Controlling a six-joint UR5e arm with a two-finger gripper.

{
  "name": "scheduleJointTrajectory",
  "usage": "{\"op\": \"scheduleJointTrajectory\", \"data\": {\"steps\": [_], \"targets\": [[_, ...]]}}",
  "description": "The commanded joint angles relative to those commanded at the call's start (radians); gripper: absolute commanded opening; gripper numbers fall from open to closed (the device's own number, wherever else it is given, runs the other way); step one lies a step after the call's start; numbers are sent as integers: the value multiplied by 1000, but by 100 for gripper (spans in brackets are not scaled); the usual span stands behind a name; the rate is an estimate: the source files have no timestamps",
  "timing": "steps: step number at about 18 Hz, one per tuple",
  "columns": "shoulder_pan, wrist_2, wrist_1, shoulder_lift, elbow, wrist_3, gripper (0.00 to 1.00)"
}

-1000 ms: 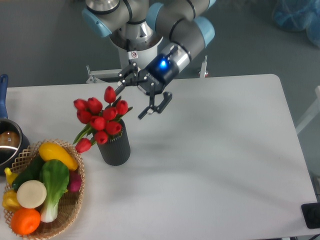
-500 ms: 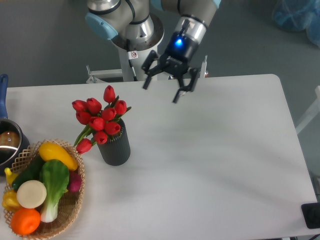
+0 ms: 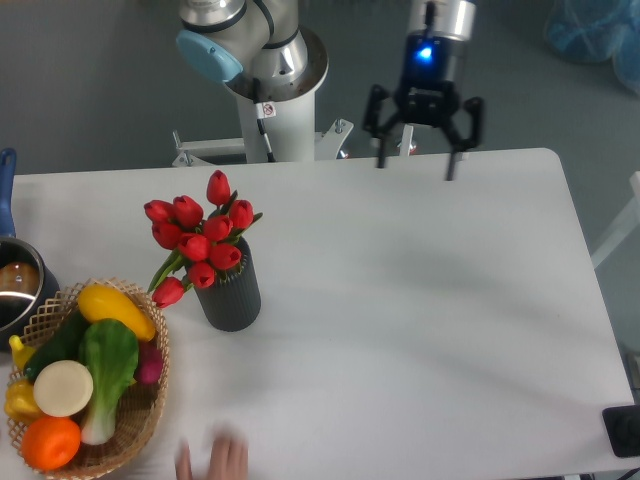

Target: Insert the flowers into the vase

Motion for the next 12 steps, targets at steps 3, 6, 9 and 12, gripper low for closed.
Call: {"op": "scheduleJointTrajectory", "data": {"steps": [3, 6, 9, 12], "targets": [[-55, 140, -40, -72, 76, 0, 100], [-101, 288, -174, -144, 185, 0, 100], [-127, 379, -255, -239, 291, 0, 100], [-134, 408, -247, -346, 371, 0, 100]]}}
